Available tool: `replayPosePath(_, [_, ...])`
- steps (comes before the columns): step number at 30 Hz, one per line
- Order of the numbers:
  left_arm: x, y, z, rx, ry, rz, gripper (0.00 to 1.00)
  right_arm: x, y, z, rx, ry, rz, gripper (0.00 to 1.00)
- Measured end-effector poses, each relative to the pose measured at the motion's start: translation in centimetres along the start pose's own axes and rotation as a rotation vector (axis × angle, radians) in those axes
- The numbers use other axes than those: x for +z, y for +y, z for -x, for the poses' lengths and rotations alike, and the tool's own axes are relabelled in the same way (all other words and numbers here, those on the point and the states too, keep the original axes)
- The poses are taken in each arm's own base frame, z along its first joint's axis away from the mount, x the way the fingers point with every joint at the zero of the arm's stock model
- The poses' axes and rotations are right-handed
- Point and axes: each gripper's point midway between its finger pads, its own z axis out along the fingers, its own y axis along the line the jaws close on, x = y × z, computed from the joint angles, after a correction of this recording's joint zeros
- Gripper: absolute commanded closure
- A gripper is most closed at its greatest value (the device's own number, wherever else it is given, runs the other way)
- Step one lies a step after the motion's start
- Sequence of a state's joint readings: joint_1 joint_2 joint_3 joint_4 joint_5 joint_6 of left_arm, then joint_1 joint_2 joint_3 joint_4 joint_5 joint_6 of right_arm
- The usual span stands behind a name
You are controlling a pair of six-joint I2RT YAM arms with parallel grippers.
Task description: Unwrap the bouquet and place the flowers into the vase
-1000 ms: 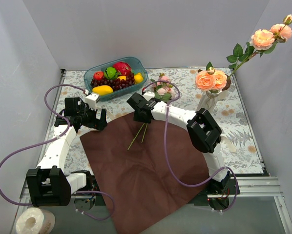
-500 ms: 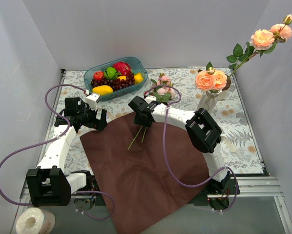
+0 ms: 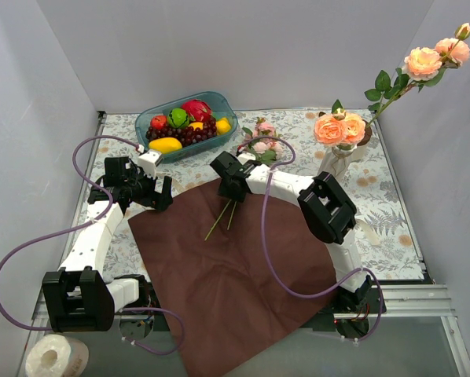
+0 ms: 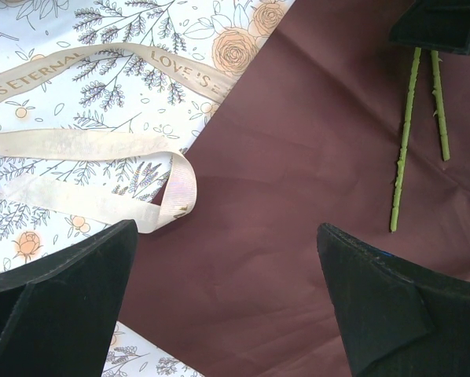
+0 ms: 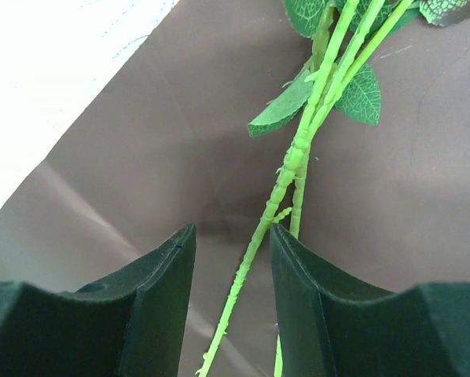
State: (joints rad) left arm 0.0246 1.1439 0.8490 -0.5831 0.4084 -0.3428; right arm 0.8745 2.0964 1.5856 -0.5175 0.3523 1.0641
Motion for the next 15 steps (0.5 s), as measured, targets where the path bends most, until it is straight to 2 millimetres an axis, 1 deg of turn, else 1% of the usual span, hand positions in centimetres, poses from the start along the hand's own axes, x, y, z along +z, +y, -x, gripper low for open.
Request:
replayPosePath(7, [0.06,0.04,-0.07,0.007,0.003,-0.001,0.02,0.3,-0.17,-0.2,0.005,0.004,-0.007,0.48])
replayPosePath(11, [0.07,0.07,-0.08,0.014,0.004,-0.001,0.02,0.62,-0.89,-0.81,0.007,0.016,-0.025,0.46])
replayPosePath(15, [0.06,0.08,-0.09,0.017,0.004,-0.001,0.02,0.48,-0.89,-0.95,0.025,0.01,-0.01,0.46])
